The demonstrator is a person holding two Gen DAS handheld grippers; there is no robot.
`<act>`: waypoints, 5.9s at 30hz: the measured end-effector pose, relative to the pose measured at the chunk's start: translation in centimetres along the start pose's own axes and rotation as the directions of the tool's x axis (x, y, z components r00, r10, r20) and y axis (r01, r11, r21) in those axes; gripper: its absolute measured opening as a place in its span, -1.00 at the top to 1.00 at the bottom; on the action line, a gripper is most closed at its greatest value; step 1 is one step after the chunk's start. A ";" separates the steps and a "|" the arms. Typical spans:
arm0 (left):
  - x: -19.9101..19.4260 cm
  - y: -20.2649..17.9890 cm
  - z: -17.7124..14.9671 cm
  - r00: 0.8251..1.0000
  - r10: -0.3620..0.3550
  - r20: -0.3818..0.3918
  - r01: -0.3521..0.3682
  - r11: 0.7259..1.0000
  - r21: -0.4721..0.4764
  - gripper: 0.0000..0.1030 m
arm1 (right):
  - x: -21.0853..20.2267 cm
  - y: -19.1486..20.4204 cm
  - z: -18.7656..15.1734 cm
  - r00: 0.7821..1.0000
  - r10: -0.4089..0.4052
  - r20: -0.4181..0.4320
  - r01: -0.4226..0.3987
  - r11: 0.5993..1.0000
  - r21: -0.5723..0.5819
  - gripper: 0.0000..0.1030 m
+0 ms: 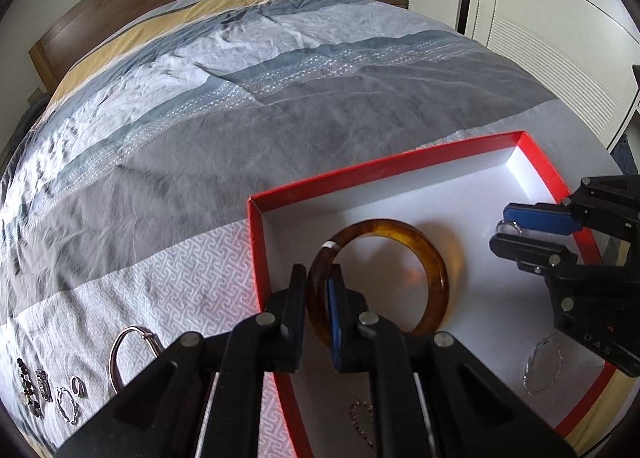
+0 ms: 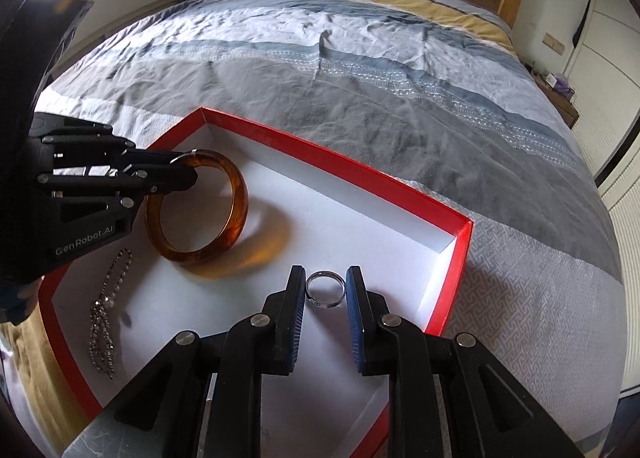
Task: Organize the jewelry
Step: 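Open both tools to release the ring and amber bangle inside the box, then withdraw both tools from the red box, then grasp the dark brown bangle with the right tool while the left tool grasps the twisted silver bracelet, then carry the brown bangle in the right tool and twisted bracelet in the left tool into the red box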
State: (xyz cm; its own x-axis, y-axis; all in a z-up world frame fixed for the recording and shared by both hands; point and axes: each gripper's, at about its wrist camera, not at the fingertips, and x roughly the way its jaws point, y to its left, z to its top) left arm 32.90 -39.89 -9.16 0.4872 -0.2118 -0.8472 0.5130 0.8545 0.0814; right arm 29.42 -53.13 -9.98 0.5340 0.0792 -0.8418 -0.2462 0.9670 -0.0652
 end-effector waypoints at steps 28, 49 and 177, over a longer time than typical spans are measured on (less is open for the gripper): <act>-14.0 1.6 -4.6 0.987 -0.106 0.123 0.113 0.992 -0.048 0.74 | -17.2 1.2 -3.0 0.987 -0.090 0.131 0.064 0.979 0.195 0.02; -33.1 18.3 -26.3 0.980 0.149 0.134 -0.099 0.941 -0.323 0.74 | -33.0 15.0 -9.9 0.943 -0.082 0.323 -0.006 0.965 0.262 0.00; -27.0 21.7 -19.4 0.974 0.155 0.164 -0.045 0.847 -0.530 0.92 | -23.0 18.8 -0.3 0.940 -0.139 0.310 0.064 0.969 0.239 0.83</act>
State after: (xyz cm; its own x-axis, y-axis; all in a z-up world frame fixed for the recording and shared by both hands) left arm 17.14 -6.42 5.32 0.6702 -0.1519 -0.7265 0.0376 0.9845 -0.1712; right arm 12.25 -36.80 8.04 0.7873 0.0153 -0.6164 -0.0112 0.9999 0.0106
